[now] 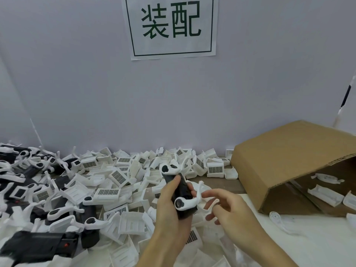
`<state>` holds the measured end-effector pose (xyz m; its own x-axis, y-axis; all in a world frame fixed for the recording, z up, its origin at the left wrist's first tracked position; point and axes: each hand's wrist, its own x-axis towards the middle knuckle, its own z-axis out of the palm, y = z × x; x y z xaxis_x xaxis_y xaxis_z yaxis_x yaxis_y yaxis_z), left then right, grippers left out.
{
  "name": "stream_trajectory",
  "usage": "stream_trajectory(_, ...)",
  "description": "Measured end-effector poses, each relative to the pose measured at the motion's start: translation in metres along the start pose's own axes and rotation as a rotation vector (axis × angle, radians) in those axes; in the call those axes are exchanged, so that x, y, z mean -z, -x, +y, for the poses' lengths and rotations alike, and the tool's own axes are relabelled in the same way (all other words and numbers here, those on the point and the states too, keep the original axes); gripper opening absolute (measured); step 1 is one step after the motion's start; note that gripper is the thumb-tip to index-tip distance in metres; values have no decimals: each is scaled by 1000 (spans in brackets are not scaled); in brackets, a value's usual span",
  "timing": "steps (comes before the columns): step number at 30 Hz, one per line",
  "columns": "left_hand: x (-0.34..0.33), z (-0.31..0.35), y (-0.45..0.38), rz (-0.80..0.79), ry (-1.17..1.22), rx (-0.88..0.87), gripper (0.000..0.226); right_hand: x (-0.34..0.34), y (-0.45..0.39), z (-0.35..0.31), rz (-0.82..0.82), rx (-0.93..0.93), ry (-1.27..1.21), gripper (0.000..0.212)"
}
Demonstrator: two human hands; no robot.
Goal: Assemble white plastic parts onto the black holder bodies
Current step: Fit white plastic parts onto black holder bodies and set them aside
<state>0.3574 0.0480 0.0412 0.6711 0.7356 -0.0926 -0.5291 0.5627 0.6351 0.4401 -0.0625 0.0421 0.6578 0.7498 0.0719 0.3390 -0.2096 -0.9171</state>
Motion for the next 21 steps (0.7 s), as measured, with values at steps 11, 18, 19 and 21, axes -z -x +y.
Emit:
stream_trajectory(11,6,-1,-1,-20,-71,79,41,2,-3,5,-57,-60,-92,56)
stream_trajectory(18,5,-7,2,-84,-131,102,51,-6,0,7,-157,-26,-208,41)
stream_trajectory(19,5,-6,1,-91,-132,84,51,-7,0,7,-161,-39,-255,41)
stream_trajectory(21,6,-6,1,-109,-140,39,51,-9,-1,7,-163,-66,-340,38)
